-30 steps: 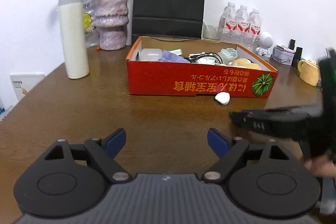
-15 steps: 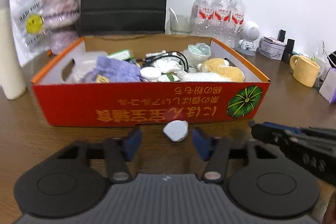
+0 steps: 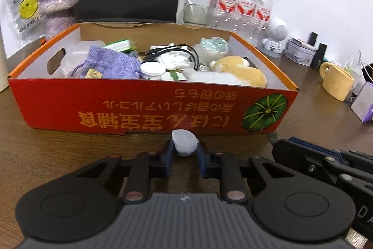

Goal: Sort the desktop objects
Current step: 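Grasp the white bottle cap with the left tool while the right tool grasps the black USB stick, then carry the bottle cap and USB stick with both tools over the box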

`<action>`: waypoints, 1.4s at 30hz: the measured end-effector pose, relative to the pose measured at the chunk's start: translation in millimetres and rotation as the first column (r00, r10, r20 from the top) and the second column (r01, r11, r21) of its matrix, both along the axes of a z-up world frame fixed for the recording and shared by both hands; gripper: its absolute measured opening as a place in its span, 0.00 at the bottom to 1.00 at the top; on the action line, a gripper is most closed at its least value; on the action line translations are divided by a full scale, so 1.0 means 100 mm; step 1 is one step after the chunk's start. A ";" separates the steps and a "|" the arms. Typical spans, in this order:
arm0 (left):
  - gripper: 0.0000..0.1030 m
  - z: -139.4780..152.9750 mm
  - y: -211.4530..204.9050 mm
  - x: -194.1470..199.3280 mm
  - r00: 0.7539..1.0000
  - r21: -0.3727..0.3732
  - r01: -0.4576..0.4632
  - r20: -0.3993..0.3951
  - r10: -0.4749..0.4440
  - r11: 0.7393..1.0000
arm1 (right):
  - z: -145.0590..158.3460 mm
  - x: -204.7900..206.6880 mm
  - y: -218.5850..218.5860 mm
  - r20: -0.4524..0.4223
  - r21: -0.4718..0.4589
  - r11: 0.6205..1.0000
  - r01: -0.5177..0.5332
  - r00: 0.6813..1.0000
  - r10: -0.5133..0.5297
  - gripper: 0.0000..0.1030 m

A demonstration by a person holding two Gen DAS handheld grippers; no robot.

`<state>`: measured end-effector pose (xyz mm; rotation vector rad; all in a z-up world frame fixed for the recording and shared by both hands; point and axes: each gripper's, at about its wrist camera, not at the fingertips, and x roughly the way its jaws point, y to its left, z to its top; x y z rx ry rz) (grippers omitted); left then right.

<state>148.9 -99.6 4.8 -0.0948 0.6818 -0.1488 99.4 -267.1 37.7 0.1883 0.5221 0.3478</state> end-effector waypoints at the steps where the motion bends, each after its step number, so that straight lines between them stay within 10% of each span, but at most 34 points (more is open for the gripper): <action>1: 0.19 0.01 0.01 -0.01 1.000 0.000 -0.007 0.002 0.007 1.000 | 0.00 0.00 0.00 0.000 -0.001 1.000 0.002 1.000 -0.002 0.10; 3: 0.05 0.03 0.05 -0.06 1.000 -0.004 -0.015 0.010 0.015 1.000 | -0.01 0.00 0.00 0.002 -0.004 1.000 0.004 1.000 -0.004 0.10; 17: 0.02 0.20 0.18 -0.51 0.994 0.107 -0.014 0.110 0.002 0.994 | -0.08 0.01 0.07 -0.009 -0.045 0.999 0.013 1.000 -0.013 0.11; 19: 0.19 0.19 0.18 -0.48 0.991 0.157 0.001 0.131 -0.022 0.988 | -0.09 0.01 0.08 -0.013 -0.053 0.998 0.014 1.000 -0.015 0.11; 21: 0.77 0.14 0.15 -0.38 0.987 0.203 0.031 0.145 -0.061 0.979 | -0.09 0.01 0.10 -0.014 -0.054 0.998 0.010 1.000 -0.010 0.11; 29: 0.29 -0.03 0.15 -0.04 0.996 0.156 0.069 0.046 -0.077 0.985 | -0.09 -0.01 0.10 -0.008 -0.048 0.999 -0.006 1.000 0.005 0.11; 42: 0.28 0.30 0.40 -1.06 0.978 0.136 -0.069 0.205 0.040 0.988 | -0.01 -0.30 0.32 0.050 -0.122 0.991 -0.046 0.997 0.053 0.11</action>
